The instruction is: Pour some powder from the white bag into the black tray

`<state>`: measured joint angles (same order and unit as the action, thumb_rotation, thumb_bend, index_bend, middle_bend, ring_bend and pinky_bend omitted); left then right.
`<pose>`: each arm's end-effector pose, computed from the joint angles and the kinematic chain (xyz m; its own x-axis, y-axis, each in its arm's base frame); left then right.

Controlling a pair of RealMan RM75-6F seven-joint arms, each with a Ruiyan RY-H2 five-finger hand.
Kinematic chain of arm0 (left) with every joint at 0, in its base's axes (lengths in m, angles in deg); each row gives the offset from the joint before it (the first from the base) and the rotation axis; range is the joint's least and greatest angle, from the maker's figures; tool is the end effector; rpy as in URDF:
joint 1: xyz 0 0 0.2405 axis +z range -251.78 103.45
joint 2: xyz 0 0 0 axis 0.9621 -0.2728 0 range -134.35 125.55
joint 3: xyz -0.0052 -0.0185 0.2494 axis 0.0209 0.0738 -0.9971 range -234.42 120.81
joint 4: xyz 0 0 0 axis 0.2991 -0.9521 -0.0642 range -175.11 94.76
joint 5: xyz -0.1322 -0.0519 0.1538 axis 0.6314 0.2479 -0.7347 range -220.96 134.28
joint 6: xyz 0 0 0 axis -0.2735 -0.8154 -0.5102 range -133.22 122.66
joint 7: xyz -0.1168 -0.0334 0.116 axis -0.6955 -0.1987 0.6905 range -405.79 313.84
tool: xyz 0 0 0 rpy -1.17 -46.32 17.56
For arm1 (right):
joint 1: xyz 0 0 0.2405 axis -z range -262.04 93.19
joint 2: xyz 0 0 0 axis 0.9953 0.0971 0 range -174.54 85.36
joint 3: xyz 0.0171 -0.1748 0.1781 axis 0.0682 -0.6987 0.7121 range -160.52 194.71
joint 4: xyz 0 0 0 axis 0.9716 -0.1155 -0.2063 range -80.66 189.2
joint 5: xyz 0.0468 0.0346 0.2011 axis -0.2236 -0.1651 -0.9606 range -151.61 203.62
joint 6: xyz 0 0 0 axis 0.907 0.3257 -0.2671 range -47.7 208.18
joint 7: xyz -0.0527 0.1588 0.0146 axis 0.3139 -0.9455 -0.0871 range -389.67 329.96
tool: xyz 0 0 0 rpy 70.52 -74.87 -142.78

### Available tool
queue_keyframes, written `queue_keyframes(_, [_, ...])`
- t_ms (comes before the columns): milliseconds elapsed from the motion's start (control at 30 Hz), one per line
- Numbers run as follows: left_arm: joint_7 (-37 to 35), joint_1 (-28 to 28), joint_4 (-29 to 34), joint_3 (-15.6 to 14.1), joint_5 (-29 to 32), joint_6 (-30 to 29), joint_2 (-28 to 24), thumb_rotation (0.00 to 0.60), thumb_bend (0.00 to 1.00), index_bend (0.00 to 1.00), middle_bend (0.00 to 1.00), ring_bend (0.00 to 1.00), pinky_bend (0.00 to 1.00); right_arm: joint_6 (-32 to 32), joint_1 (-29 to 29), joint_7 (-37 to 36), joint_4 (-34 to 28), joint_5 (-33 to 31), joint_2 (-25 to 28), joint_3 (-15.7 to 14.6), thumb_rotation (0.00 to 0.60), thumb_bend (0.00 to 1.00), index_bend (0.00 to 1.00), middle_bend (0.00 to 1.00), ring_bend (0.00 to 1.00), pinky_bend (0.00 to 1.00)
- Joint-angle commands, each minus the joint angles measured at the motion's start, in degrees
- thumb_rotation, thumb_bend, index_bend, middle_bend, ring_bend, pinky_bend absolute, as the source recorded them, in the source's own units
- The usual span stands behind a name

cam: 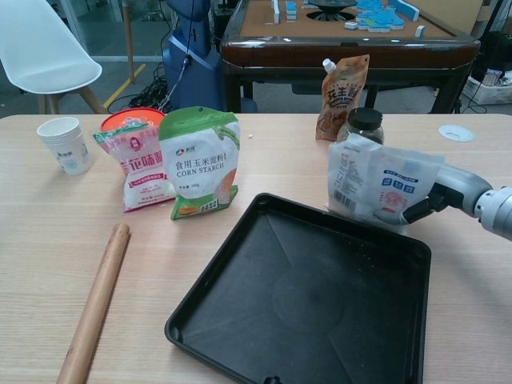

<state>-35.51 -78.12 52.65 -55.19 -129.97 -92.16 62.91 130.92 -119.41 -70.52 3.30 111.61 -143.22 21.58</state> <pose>-0.2997 0.1946 0.1393 0.5030 0.0015 0.8643 0.8643 -0.0079 -0.5030 -0.2572 -0.3604 -0.0536 -0.0402 -0.4656 0.8841 -0.9880 -0.1135 -0.1047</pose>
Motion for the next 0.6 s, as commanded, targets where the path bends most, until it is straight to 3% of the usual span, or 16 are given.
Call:
queue_keyframes(33, [0.11, -0.02, 0.19, 0.02, -0.14, -0.08, -0.11, 0.6, 0.21, 0.07, 0.09, 0.13, 0.07, -0.7, -0.74, 0.55, 0.81, 0.0, -0.21, -0.11, 0.6, 0.51, 0.26, 0.35, 0.24, 0.31])
queue_keyframes(400, [0.53, -0.25, 0.83, 0.16, -0.45, -0.06, -0.67, 0.6, 0.21, 0.07, 0.09, 0.13, 0.07, -0.26, -1.59, -0.38, 2.57, -1.16, 0.35, 1.03, 0.6, 0.97, 0.54, 0.56, 0.48, 0.57])
queue_keyframes(600, [0.76, -0.66, 1.06, 0.28, -0.88, 0.17, -1.12, 0.6, 0.21, 0.07, 0.09, 0.13, 0.07, 1.35, -2.59, 0.95, -1.53, 1.26, 6.35, 0.31, 0.6, 1.0, 0.63, 0.63, 0.58, 0.68])
